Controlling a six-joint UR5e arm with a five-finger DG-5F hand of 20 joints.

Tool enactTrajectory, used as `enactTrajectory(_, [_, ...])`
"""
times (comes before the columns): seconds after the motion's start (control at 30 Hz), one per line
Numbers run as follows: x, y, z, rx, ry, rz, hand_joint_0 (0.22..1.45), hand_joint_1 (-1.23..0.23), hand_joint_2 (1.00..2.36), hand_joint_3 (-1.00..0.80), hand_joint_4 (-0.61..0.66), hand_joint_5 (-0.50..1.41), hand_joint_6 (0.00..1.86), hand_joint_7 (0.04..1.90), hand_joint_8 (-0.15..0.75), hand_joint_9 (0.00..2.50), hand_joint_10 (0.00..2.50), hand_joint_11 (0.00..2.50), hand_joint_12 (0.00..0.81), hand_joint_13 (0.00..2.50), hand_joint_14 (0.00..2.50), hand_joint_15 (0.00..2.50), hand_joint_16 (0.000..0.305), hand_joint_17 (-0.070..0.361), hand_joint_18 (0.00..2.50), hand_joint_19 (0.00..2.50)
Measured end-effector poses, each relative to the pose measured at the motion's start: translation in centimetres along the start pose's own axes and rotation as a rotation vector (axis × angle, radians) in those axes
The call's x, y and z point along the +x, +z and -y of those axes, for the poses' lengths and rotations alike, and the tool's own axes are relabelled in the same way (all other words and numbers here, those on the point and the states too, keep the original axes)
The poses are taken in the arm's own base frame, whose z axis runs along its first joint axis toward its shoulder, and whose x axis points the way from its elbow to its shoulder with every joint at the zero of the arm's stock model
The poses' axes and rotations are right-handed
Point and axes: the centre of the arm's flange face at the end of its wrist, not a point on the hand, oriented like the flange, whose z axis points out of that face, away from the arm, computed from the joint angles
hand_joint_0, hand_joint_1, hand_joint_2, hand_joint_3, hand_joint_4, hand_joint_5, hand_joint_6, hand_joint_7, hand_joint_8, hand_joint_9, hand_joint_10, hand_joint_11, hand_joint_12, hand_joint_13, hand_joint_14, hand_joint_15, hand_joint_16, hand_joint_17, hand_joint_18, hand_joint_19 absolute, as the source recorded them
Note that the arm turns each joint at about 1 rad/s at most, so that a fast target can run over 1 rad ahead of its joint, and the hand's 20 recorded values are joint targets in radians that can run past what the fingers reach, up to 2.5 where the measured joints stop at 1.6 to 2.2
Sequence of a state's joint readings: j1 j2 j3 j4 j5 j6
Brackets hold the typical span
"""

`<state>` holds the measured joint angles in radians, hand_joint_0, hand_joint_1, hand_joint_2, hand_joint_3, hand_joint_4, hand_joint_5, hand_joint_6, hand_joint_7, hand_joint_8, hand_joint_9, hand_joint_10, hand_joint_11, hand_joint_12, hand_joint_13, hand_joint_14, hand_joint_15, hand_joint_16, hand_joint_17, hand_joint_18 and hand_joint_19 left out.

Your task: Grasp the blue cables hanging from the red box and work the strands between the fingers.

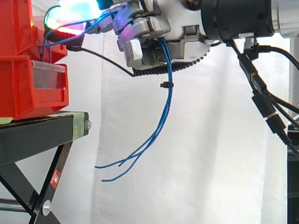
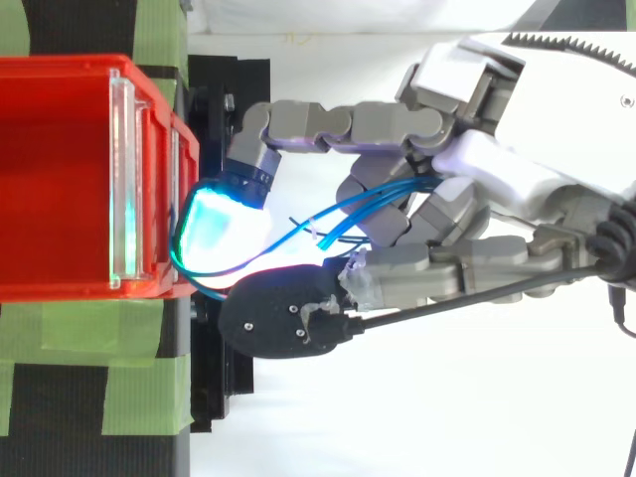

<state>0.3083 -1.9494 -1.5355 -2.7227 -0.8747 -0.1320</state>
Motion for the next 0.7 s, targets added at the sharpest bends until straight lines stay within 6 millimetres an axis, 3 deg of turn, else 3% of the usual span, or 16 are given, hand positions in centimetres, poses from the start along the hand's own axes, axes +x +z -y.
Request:
enactTrajectory(0.03, [-0.01,-0.03,0.04,0.003,0.002,-0.002,1.02,-0.81,1.27,0.03,0.11,0.49,0.00,1.35,0.499,1.73,2.50,2.50,0.588,1.86,2.50,1.56,0.232,0.174,2.46,0.72])
enactTrajectory(0.2, [0.00,-0.16,0.16,0.015,0.009,-0.013,0.88,-0.81,1.46,-0.02,0.12,0.47,0.01,1.42,0.499,1.73,2.50,2.50,0.588,1.86,2.50,1.56,0.232,0.174,2.46,0.72])
enactTrajectory(0.27, [0.03,-0.23,0.23,0.021,0.010,-0.022,0.87,-0.82,1.48,-0.07,0.12,0.42,0.21,1.34,0.499,1.73,2.50,2.50,0.588,1.86,2.50,1.56,0.232,0.174,2.46,0.72])
enactTrajectory(0.4, [0.07,-0.39,0.33,0.033,0.011,-0.038,1.22,-0.79,1.00,0.06,0.09,0.34,0.51,1.26,0.499,1.73,2.50,2.50,0.588,1.86,2.50,1.56,0.232,0.174,2.46,0.72])
enactTrajectory(0.43, [0.08,-0.42,0.38,0.037,0.011,-0.042,1.27,-0.79,1.00,0.03,0.09,0.34,0.57,1.22,0.499,1.73,2.50,2.50,0.588,1.86,2.50,1.56,0.232,0.174,2.46,0.72])
enactTrajectory(0.57, [0.08,-0.50,0.41,0.043,0.013,-0.048,1.28,-0.77,1.01,-0.02,0.09,0.36,0.54,1.25,0.499,1.73,2.50,2.50,0.588,1.86,2.50,1.56,0.232,0.174,2.46,0.72])
enactTrajectory(0.67, [0.06,-0.55,0.44,0.047,0.013,-0.051,1.15,-0.77,1.00,0.01,0.11,0.37,0.49,1.26,0.499,1.73,2.50,2.50,0.588,1.86,2.50,1.56,0.232,0.174,2.46,0.72])
enactTrajectory(0.7, [0.06,-0.56,0.45,0.048,0.013,-0.052,1.08,-0.76,1.05,0.00,0.13,0.39,0.35,1.31,0.499,1.73,2.50,2.50,0.588,1.86,2.50,1.56,0.232,0.174,2.46,0.72])
